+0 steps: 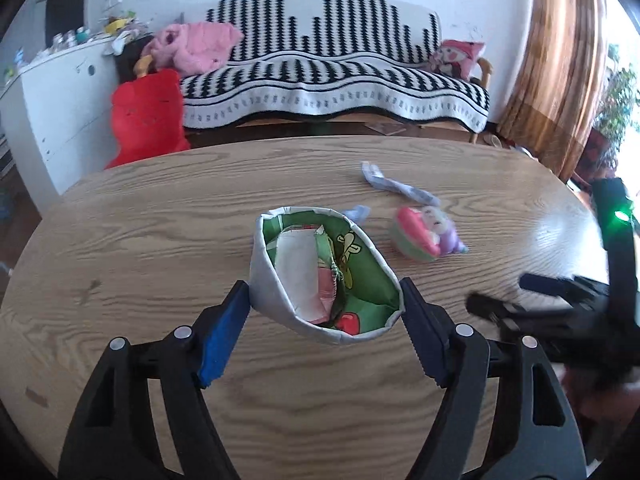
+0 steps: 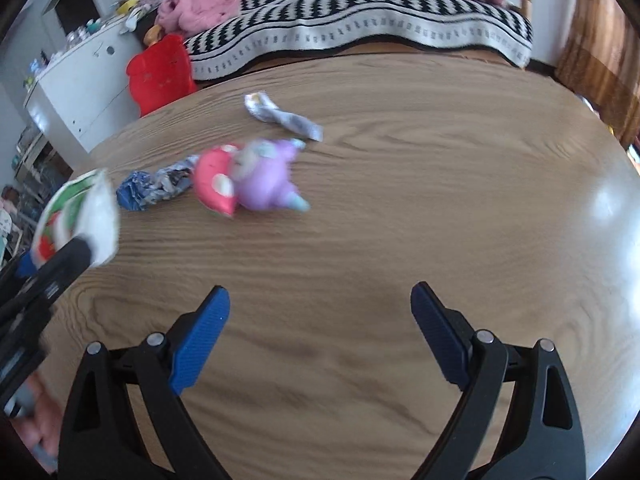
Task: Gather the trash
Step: 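Grasp the white-and-green paper bag with the left gripper while the right grasps the pink-purple toy, then carry the paper bag and toy over the black bin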
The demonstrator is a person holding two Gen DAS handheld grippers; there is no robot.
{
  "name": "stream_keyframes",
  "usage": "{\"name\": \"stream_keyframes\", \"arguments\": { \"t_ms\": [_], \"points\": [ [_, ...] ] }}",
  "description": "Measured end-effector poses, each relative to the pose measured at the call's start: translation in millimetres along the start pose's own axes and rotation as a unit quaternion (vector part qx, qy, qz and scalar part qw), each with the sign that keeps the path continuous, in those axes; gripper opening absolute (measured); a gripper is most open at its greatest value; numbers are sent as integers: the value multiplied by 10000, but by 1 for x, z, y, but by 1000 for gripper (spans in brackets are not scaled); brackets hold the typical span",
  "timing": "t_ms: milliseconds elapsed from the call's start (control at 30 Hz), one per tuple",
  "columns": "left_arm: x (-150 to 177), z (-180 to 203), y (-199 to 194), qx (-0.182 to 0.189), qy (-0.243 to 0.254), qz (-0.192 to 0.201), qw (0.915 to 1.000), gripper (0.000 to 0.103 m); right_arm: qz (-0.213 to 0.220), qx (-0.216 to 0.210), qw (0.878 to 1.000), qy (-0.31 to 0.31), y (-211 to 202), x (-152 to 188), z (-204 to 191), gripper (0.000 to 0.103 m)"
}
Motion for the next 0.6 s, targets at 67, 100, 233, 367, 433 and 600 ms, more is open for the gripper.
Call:
{"name": "stream_keyframes", "arguments": {
  "t_ms": [67,100,233,367,433,600],
  "points": [
    [3,-14,-3,-22,-87,-60,9999,73,88,14,9999,-105,11,-8,-13,91],
    [5,-20,-4,-36,-120,-76,9999,73,120,14,9998,-141,16,-12,-18,93],
    [12,-40,0,-141,-185,-175,9996,73,169,-9,9998,-76,36,-27,-27,93],
    [15,-53,5,-189,-315,-283,9989,73,192,53,9998,38,54,-39,-30,93],
    [14,-54,5,-197,-350,-290,9988,73,253,-50,9996,-73,55,-42,-35,64],
    [8,-42,5,-94,-391,-293,9988,73,306,-81,9991,-271,31,-38,-39,58]
  ]
}}
Point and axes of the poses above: each gripper's, at about its wrist camera, not at the fingertips, and y roughly the way its jaws point, z to its right, x to its underside, the point moved 3 cm from there along y, roughly the way its jaws point, and after that the axes turned 11 degrees about z, right-handed, at the moved point
